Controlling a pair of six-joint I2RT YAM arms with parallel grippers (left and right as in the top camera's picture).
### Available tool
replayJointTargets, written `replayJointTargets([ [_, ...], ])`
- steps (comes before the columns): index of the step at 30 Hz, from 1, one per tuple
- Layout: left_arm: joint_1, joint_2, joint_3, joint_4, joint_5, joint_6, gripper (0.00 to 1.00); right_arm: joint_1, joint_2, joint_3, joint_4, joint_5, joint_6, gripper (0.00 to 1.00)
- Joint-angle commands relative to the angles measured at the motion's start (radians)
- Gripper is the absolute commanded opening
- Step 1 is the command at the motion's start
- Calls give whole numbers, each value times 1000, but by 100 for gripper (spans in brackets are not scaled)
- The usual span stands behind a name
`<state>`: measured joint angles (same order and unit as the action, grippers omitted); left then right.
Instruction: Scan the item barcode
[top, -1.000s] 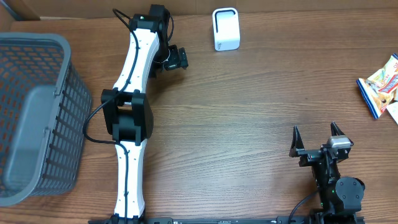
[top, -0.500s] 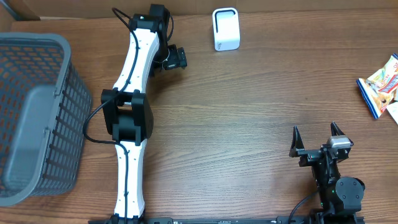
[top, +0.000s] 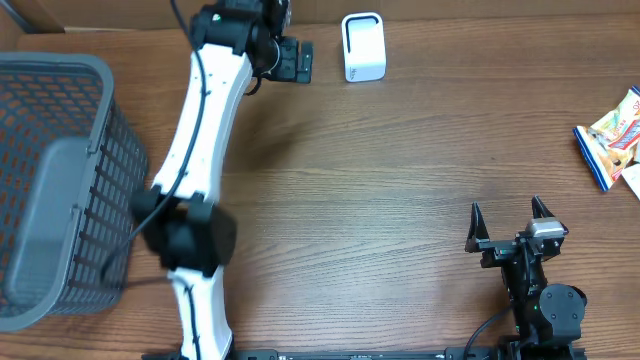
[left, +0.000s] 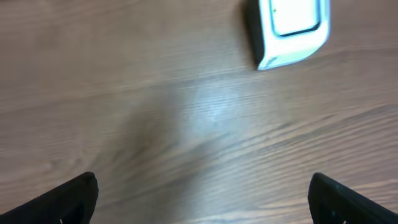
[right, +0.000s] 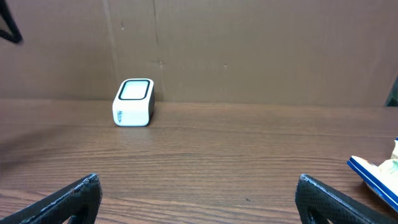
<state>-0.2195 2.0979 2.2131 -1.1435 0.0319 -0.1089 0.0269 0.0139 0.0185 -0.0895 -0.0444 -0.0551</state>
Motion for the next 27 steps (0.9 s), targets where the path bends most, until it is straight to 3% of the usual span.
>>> replayJointTargets([
  [1,3,-148,-248,92,-13,78,100,2,-11,-10,7,-1,6,100],
  [8,3,-447,-705,315,-13,193,100,2,-11,-10,6,-1,6,100],
  [17,3,-900,-1236,657,-13,203,100,2,-11,-10,7,-1,6,100],
  [22,3,-1111,-1402,729,-13,198,100,2,-11,-10,7,-1,6,100],
  [27,3,-1188,-1456,728,-2,198,100,2,-11,-10,7,-1,6,100],
])
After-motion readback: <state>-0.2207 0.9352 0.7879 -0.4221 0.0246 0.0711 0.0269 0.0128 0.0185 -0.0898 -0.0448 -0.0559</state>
